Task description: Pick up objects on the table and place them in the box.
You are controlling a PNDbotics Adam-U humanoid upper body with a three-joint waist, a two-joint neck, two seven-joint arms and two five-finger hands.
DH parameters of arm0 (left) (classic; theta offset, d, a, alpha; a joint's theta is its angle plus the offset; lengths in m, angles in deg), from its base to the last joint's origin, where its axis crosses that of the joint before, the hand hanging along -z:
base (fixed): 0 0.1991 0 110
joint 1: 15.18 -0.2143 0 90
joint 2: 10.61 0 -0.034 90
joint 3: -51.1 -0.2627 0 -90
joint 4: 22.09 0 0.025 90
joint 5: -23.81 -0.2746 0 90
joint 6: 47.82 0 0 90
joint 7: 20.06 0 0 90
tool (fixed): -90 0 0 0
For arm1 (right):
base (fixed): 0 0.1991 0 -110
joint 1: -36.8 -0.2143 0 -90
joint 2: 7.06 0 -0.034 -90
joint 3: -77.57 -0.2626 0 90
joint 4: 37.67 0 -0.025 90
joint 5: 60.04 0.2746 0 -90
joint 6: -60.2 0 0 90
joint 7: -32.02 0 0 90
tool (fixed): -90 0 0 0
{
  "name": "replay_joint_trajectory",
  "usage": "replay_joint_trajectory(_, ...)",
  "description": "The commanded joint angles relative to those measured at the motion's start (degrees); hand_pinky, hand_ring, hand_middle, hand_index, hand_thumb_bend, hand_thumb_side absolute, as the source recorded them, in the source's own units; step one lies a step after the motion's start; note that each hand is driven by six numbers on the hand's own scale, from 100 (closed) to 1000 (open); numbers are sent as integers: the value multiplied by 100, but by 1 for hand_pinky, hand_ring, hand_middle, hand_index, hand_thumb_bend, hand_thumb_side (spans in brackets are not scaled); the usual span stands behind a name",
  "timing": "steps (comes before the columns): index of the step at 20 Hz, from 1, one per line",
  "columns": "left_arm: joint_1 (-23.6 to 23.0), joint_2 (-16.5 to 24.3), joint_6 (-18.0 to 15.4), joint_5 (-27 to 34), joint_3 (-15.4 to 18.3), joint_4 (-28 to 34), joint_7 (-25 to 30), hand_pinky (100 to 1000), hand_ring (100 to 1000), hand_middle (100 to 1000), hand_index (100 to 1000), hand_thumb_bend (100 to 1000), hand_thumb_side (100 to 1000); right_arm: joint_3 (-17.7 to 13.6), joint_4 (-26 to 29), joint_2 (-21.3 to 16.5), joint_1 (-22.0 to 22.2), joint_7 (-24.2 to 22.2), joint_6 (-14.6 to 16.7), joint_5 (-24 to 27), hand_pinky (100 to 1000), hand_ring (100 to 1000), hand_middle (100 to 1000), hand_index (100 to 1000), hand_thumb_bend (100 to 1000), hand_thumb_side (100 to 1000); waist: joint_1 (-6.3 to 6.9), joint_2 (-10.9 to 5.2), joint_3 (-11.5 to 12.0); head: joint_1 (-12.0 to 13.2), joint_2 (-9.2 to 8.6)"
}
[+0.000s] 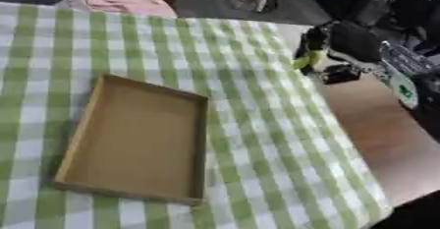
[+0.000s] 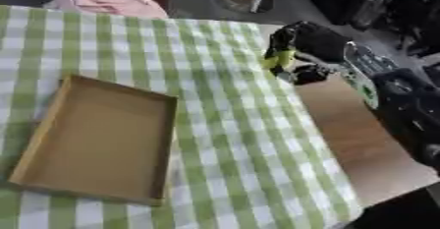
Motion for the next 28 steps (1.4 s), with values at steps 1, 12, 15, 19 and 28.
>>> replay_joint_trajectory(1,107,32,-8,17,-64,115,-121,580,776,796,535,100,724,88,292,-295,-136,-165,101,172,425,553,493,620,100,100,43,-177,-7,85,89)
replay_joint_trajectory(12,257,19,-361,-58,-142,115,-773,588,767,784,563,100,697,556,976,-45,-954,-1140,288,980,401,520,485,608,100,100,220,-403,42,185,239)
replay_joint_trajectory(15,325,42,-531,-122,-154,115,-1119,591,763,779,574,100,680,658,1045,113,-1102,-1482,338,1256,395,511,483,606,100,100,278,-474,49,181,271)
replay_joint_trajectory(19,396,76,-722,-209,-229,115,-1512,594,758,772,586,100,629,764,1084,288,-1219,-1966,384,1660,389,504,481,603,100,100,352,-599,62,161,363)
replay_joint_trajectory(28,436,81,-936,-288,-445,115,-1839,598,752,762,599,116,564,1073,1230,550,-1396,-2749,415,1998,387,509,482,603,100,100,454,-847,147,39,659)
